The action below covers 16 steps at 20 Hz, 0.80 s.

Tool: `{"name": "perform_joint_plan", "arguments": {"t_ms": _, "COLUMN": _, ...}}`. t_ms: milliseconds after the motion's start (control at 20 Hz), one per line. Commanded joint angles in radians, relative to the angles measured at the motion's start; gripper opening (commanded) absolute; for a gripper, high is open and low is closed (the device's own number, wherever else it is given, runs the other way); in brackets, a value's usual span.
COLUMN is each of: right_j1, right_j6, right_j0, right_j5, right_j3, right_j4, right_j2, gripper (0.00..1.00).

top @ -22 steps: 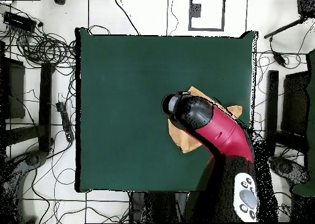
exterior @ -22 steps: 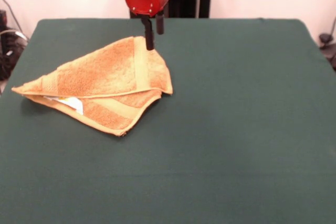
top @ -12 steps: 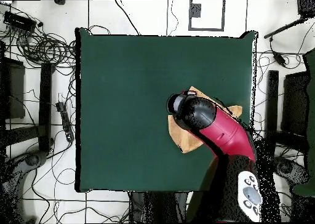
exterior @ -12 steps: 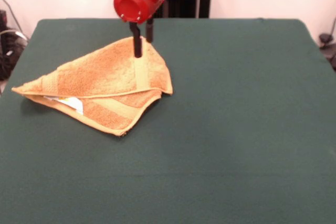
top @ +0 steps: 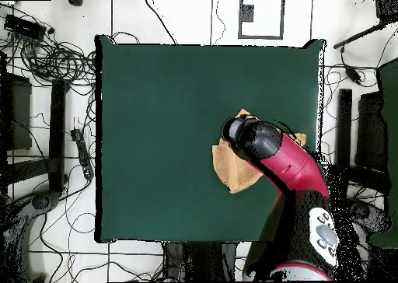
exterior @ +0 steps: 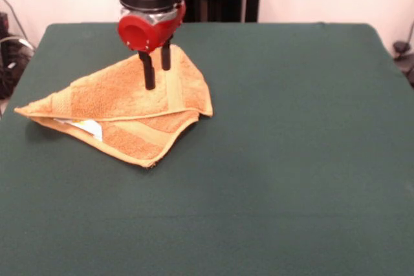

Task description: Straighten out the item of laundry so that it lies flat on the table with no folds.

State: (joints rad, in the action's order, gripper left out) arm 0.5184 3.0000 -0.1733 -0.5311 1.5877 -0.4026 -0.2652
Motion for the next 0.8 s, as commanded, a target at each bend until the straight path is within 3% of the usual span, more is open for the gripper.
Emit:
{"name": "perform_joint_plan", "arguments": {"t_ms": 50, "right_j1": -0.140, "right_j6": 0.215, "right_j0": 0.083, "right_j5": 0.052, "right_j3": -0.056, "right_j4": -0.091, "right_j2": 0.089, "gripper": 1.00}}
{"name": "perform_joint_plan", "arguments": {"t_ms": 250, "right_j1": -0.160, "right_j6": 0.243, "right_j0": 0.103, "right_j5": 0.064, "right_j3": -0.064, "right_j4": -0.131, "right_j2": 0.078, "gripper": 1.00}}
{"name": "perform_joint_plan", "arguments": {"t_ms": 800, "right_j1": -0.176, "right_j6": 0.078, "right_j0": 0.032, "right_j5": 0.148, "right_j3": -0.019, "right_j4": -0.096, "right_j2": 0.141, "gripper": 1.00}}
